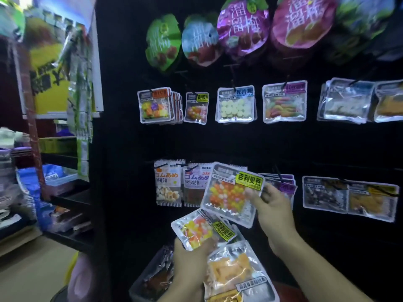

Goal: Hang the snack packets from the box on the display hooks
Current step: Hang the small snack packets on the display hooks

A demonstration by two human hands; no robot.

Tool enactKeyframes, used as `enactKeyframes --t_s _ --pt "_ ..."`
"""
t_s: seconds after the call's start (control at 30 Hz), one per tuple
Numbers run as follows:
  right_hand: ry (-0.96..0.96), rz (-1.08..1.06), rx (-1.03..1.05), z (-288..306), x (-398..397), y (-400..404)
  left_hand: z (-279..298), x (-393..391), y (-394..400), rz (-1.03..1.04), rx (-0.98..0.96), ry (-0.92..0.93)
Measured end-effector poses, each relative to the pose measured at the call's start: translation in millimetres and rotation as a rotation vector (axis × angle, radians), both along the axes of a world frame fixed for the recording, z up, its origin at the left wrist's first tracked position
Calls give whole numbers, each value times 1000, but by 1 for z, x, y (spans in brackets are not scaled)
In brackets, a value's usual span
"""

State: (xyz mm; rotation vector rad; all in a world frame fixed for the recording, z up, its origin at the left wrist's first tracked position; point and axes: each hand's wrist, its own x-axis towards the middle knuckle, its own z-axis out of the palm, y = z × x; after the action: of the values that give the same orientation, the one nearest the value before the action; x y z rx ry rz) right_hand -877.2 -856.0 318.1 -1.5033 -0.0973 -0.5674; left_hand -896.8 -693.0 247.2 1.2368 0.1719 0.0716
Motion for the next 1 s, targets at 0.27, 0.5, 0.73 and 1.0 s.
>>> enactKeyframes --t_s 0.27,0.5,0.73,1.0 --pt "-31 -122 -41 120 97 61 63 23 32 26 -61 -84" --pt "-112 -163 -135 194 162 99 129 55 68 -14 -125 -147" --pt "-112 -222 -104 230 195 128 145 72 93 -103 -153 -181" --pt "-82 -322 -140 235 203 132 116 74 102 -107 -246 -102"
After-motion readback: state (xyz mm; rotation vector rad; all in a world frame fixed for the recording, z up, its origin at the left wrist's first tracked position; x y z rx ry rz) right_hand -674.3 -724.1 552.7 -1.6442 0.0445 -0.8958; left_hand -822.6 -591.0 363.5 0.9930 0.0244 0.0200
